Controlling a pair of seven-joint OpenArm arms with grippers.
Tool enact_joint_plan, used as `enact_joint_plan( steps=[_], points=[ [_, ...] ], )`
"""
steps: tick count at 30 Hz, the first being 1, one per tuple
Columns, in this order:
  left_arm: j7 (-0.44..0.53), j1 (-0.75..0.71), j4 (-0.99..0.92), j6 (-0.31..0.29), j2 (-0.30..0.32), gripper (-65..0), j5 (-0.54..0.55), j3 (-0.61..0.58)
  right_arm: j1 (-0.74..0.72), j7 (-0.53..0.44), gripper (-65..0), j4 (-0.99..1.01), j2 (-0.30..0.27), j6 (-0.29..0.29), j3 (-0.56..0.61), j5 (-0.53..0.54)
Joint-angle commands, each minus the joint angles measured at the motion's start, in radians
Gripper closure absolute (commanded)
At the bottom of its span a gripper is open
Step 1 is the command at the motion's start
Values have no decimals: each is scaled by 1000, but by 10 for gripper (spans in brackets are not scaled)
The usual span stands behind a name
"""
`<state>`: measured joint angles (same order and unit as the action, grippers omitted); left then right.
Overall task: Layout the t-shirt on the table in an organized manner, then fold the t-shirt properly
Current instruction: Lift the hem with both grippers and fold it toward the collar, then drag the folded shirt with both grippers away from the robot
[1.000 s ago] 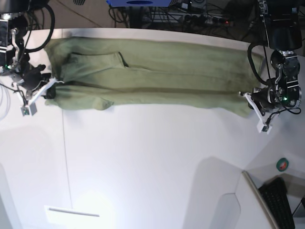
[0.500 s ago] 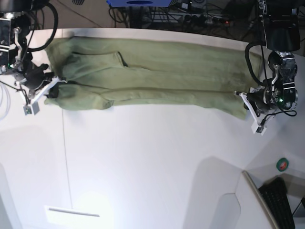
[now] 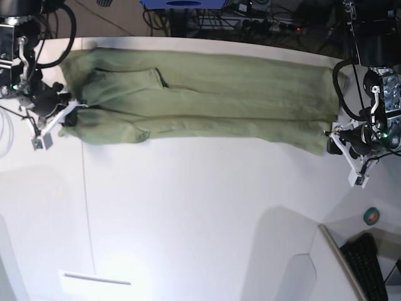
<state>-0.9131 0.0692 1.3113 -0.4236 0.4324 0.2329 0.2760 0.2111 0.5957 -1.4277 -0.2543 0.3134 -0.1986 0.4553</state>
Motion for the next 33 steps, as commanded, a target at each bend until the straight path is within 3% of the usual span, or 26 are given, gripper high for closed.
enact_joint_plan(
  steps=[1,6,15,27,33],
  points=[
    [-21,14,35,-4,16,-375,3,21,-11,-16,0,-20,-12,3,-6,9],
    [-67,27,57,-4,3,-375,4,73,-14,-16,0,-20,-12,3,-6,9],
    [-64,241,-345,-4,-28,-385,4,70,-16,-16,0,-22,-10,3,1,9],
    [-62,340,-467,-4,-50,-387,0,68,-16,-16,0,-22,-10,5,1,9],
    [64,390,-665,-4,-40,-387,-2,67,-11,-16,0,-57,-10,5,3,9]
  ],
)
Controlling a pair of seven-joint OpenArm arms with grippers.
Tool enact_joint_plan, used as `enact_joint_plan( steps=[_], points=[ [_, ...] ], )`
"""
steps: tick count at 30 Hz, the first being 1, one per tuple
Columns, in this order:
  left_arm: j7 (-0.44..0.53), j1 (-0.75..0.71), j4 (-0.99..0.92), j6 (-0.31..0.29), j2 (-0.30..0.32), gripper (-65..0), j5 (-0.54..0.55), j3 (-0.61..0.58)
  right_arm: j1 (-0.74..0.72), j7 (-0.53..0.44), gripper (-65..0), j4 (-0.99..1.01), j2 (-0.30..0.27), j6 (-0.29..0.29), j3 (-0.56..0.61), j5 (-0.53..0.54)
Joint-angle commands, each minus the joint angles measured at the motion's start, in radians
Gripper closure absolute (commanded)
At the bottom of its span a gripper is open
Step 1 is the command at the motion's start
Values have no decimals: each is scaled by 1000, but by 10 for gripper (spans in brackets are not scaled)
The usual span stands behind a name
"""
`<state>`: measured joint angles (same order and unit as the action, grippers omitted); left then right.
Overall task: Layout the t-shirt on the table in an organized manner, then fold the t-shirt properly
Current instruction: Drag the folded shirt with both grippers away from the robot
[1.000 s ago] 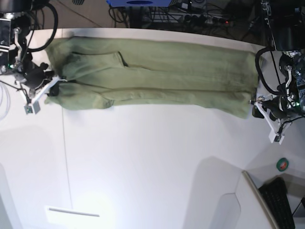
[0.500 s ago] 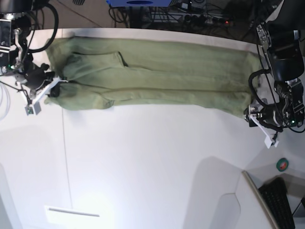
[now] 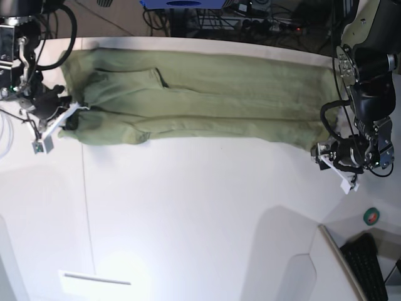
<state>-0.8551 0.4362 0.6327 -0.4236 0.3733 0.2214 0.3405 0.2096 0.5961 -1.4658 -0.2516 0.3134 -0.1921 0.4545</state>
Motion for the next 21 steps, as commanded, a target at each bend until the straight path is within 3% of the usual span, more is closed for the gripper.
enact_joint_plan(
  steps=[1,15,17,21],
  points=[
    [7,22,14,-4,14,-387,11,2,-8,-17,0,-28,-13,5,-4,10],
    [12,20,17,-4,-23,-352,11,2,-8,-15,0,-26,-13,5,-4,10],
    [12,20,16,-4,-23,-272,11,2,-8,-15,0,-26,-13,5,-4,8],
    [13,20,14,-4,-24,-43,6,2,-9,-15,0,-25,-13,5,-4,8]
  ],
)
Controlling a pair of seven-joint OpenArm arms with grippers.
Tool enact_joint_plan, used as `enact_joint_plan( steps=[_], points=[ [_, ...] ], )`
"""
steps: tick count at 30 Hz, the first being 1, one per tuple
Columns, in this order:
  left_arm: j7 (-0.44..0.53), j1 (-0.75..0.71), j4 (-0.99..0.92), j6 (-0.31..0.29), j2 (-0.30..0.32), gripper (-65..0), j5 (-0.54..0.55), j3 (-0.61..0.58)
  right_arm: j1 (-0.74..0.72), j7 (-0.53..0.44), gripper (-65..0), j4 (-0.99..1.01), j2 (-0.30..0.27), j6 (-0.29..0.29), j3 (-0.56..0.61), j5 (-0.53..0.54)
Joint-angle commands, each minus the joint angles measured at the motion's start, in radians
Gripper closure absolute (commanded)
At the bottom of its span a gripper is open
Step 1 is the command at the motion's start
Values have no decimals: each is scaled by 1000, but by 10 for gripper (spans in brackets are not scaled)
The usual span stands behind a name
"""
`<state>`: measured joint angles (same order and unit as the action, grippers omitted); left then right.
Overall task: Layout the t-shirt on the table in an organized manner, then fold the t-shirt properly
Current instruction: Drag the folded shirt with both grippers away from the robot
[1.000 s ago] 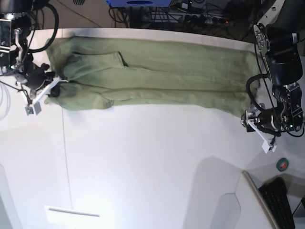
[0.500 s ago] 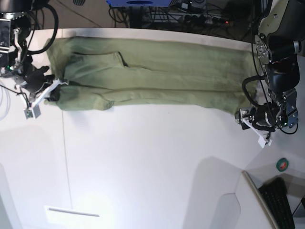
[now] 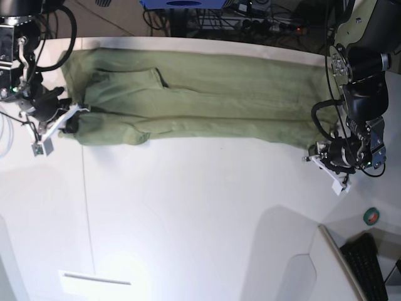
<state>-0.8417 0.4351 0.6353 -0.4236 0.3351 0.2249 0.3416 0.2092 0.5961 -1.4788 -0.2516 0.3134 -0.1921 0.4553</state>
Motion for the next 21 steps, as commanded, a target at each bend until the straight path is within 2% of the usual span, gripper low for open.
enact_joint_plan(
  steps=[1,7,15,19,21],
  points=[
    [0,18,11,-4,14,0,3,1,-11,-15,0,-12,-13,5,-4,7],
    [0,14,42,-4,20,0,9,1,-17,-20,0,8,-13,5,-4,7],
    [-113,-109,372,-7,14,0,15,4,-107,-23,0,131,-22,5,-13,4],
    [-199,-147,443,-108,46,0,130,3,-110,-17,0,117,-22,5,-13,3],
    [-239,-177,466,-128,72,0,195,3,-104,-17,0,100,-22,5,-13,4]
  ],
)
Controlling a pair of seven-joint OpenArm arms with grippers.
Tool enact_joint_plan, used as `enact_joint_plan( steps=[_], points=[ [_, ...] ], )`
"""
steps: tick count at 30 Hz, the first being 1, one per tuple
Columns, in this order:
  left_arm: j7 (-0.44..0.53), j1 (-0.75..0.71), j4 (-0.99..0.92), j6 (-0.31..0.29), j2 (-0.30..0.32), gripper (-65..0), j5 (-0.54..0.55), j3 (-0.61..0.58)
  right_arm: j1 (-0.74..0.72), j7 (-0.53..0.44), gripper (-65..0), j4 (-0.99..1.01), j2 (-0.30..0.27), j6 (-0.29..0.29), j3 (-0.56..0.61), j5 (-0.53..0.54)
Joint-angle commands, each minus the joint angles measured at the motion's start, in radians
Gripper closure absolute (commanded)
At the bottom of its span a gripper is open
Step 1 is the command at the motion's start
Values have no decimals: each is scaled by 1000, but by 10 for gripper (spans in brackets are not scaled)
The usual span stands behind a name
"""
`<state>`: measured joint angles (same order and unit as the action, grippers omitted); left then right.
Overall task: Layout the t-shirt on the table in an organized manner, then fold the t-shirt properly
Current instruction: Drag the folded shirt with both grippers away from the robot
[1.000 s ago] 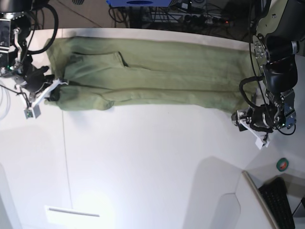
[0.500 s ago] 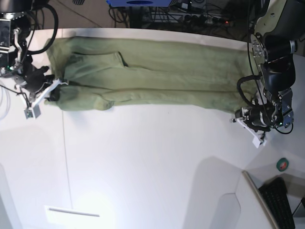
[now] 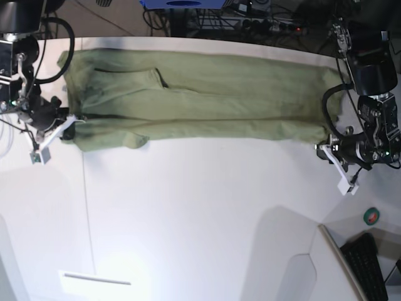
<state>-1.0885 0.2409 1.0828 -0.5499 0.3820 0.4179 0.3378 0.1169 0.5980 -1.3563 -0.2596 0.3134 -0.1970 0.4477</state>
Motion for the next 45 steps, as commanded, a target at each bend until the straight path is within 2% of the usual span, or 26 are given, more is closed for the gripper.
enact_joint_plan(
  steps=[1,9,12,15,19,25,33,41,45],
  points=[
    [0,2,41,-2,33,0,28,7,-7,-19,0,-30,-13,2,-8,13],
    [-54,-165,250,-2,76,0,155,16,53,-17,0,-81,-13,-3,-9,15],
    [-58,-216,284,-2,111,0,181,8,65,-17,0,-88,-13,-3,-9,15],
    [-60,-245,290,-2,116,0,201,8,65,40,0,-107,-8,-3,-60,15],
    [-60,-272,291,-3,140,0,209,8,63,135,0,-176,-5,3,-140,15],
    [-60,-312,297,-3,145,0,209,7,66,230,0,-217,-7,3,-147,13],
    [-60,-394,396,-3,140,0,210,5,125,244,0,-249,23,-1,-147,10],
    [-60,-432,402,-3,142,0,207,4,192,277,0,-298,42,-3,-149,10],
    [-60,-427,394,-2,143,0,200,-46,226,279,0,-346,67,-3,-178,9]
  ],
)
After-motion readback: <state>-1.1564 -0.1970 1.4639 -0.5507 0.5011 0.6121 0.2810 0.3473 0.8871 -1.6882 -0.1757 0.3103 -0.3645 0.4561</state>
